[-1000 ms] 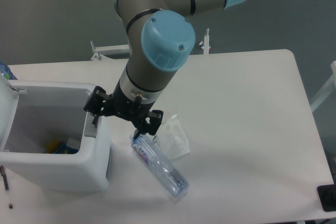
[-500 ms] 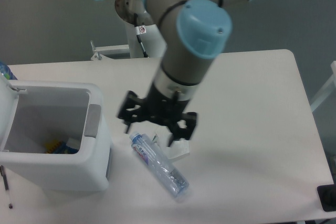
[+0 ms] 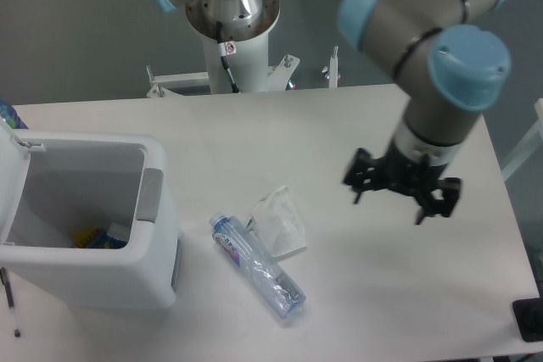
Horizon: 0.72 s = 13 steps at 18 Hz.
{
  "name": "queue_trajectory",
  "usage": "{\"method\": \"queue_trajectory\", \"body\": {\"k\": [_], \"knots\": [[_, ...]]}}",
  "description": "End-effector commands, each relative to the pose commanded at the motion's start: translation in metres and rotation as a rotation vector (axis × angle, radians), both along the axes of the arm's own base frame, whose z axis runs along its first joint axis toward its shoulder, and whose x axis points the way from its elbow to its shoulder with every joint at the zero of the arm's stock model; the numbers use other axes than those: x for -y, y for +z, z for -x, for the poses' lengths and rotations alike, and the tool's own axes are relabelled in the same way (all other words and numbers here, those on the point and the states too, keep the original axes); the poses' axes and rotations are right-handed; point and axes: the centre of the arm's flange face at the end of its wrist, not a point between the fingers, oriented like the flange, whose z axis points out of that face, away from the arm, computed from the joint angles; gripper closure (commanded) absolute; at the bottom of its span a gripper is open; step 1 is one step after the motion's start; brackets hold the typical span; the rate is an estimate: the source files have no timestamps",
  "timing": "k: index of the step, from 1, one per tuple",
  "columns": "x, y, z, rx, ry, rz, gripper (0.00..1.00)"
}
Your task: Open the trash can
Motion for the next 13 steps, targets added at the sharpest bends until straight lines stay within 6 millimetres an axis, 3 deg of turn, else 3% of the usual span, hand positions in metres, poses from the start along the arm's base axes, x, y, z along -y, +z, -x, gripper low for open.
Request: {"method": "queue_trajectory", "body": {"k": [5, 13], "knots": [[0.017, -0.027, 0.027, 0.002, -0.067, 0.007, 0.00], [0.021, -0.058, 0.041, -0.030, -0.134, 0.105, 0.00]]}}
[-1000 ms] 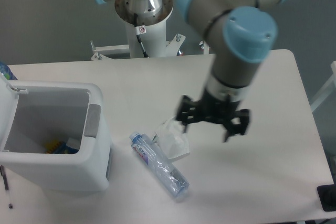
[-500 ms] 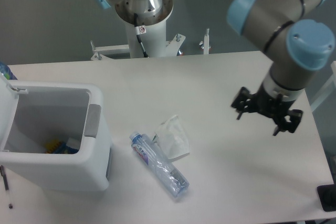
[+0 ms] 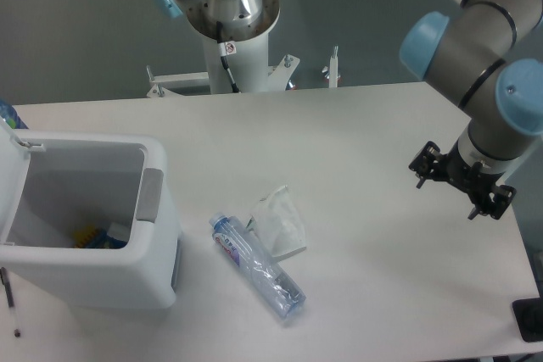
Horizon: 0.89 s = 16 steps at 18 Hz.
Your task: Open the trash can
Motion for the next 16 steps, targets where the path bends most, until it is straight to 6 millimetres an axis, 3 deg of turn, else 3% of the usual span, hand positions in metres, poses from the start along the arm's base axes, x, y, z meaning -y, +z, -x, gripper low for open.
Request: {"method": "queue_trajectory", "body": {"k": [6, 16], "knots": [[0.005, -0.014, 0.000, -0.033, -0.023, -0.017, 0.00], [0.002, -0.006, -0.006, -0.051, -0.032, -0.026, 0.00]]}}
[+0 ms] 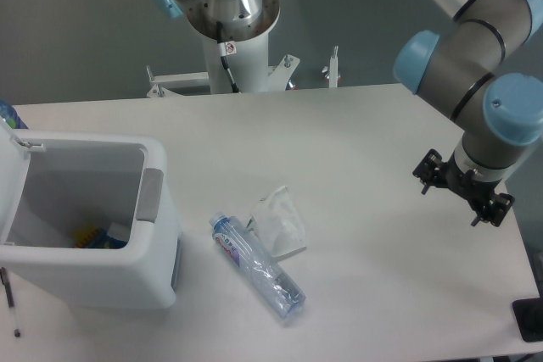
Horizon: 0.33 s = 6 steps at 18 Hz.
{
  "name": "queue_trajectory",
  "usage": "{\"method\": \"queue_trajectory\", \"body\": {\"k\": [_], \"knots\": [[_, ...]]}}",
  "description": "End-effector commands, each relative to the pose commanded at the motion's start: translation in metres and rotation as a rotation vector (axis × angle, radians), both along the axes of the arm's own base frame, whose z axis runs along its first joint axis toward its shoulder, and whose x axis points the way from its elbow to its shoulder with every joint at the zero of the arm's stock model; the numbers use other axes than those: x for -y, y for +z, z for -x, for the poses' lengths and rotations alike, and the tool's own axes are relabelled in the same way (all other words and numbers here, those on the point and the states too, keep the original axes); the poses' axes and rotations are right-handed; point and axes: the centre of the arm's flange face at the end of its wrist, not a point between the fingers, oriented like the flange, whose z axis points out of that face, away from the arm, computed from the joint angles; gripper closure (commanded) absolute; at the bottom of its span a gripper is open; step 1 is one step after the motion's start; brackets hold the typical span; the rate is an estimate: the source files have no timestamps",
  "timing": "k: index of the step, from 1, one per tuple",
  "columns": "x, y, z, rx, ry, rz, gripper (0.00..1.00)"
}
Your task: Open the trash can
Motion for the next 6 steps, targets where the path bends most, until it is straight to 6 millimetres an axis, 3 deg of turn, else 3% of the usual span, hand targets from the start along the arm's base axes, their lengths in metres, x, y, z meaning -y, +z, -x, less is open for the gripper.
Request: {"method": "queue_trajectory", "body": {"k": [6], "knots": [[0.0022, -0.0027, 0.0005, 0.003, -0.003, 0.002, 0.00]]}}
